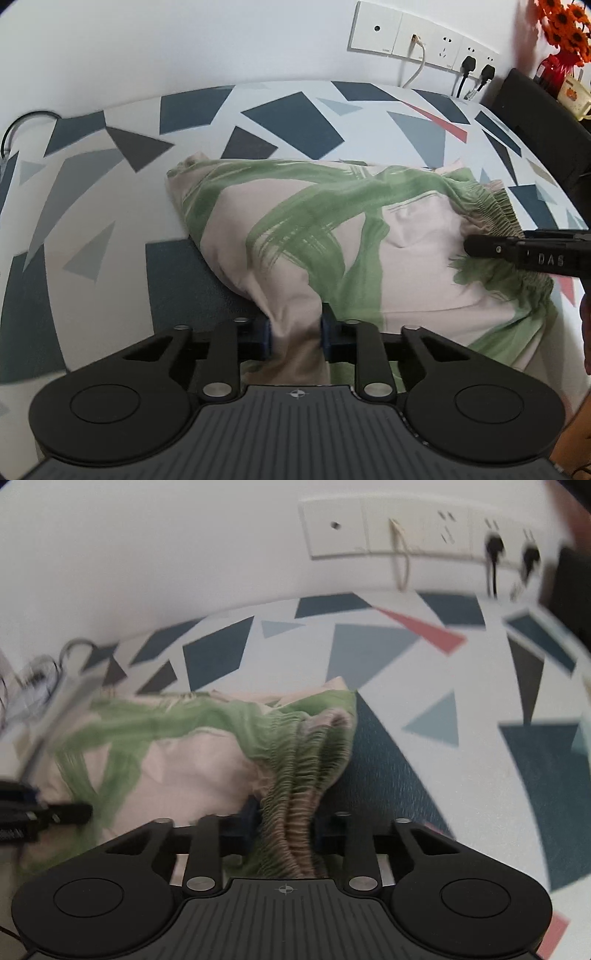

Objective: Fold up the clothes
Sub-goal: 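Close the right tool on the waistband while the left tool grasps the garment body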

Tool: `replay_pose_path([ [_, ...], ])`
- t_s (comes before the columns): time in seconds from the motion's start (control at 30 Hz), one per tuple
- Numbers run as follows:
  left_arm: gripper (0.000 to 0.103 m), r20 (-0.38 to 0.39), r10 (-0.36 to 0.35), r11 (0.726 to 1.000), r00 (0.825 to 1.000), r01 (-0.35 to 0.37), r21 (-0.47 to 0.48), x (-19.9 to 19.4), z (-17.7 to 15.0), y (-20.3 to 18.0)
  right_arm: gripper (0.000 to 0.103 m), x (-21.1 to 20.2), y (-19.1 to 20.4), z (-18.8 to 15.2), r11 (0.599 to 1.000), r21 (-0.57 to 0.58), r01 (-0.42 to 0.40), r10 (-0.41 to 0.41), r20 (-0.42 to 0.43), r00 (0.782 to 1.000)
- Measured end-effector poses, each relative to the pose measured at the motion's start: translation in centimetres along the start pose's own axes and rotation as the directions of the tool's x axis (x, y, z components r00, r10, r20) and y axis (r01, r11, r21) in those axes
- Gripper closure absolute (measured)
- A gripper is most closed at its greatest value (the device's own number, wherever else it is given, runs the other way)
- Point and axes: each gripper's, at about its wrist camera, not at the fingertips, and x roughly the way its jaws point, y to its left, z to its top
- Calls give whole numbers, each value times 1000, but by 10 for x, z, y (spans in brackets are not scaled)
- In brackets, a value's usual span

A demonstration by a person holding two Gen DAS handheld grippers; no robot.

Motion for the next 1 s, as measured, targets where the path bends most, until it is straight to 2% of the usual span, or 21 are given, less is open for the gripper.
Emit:
replay_pose_path([
  [0.1,82,-54,-54,998,997,54,-12,-13,-10,0,83,-11,0,-7,1000,-8,-24,24,-23,999],
  [0.17,82,-76,-64,998,995,65,4,-21,-24,-2,83,-21,3,-17,999,-21,-45,44,-49,998],
  [0.23,81,-74,-65,998,995,64,-20,-24,-36,-2,82,-28,2,-27,997,-4,-73,72,-75,995],
  [0.33,81,-65,-60,996,996,55,-73,-27,-47,-1,73,-34,-1,-37,996,-9,-89,88,-76,993],
  [0.43,79,-65,-41,995,997,35,-88,-25,-47,-3,48,-35,3,-36,997,-58,-51,47,-69,997],
  [0.47,78,-66,-35,995,997,28,-92,-24,-47,-4,36,-33,5,-36,996,-78,-42,37,-69,997],
  [0.5,78,-62,-31,995,998,25,-95,-24,-48,-4,32,-32,7,-36,995,-98,-34,27,-68,997],
  [0.57,77,-53,-26,995,998,21,-100,-24,-49,-4,30,-29,11,-38,990,-137,-24,17,-58,998],
  [0.63,77,-43,-14,994,999,10,-104,-24,-51,-6,33,-27,18,-41,983,-185,-6,-1,-40,999],
  [0.7,78,-33,19,994,999,-22,-104,-26,-53,-13,67,-27,24,-42,973,-229,-6,1,-24,1000],
  [0.77,79,-28,66,993,997,-69,-96,-28,-53,-23,80,-28,32,-44,958,-288,-15,13,-7,1000],
  [0.87,82,1,144,989,990,-144,-47,-37,-56,-42,84,-33,42,-48,932,-361,-32,44,25,999],
  [0.9,83,21,158,986,987,-156,-49,-43,-58,-46,85,-37,40,-46,939,-340,-62,79,37,996],
  [1.0,83,112,131,979,985,-111,-168,-74,-62,-43,86,-56,39,-43,929,-346,-131,178,107,978],
])
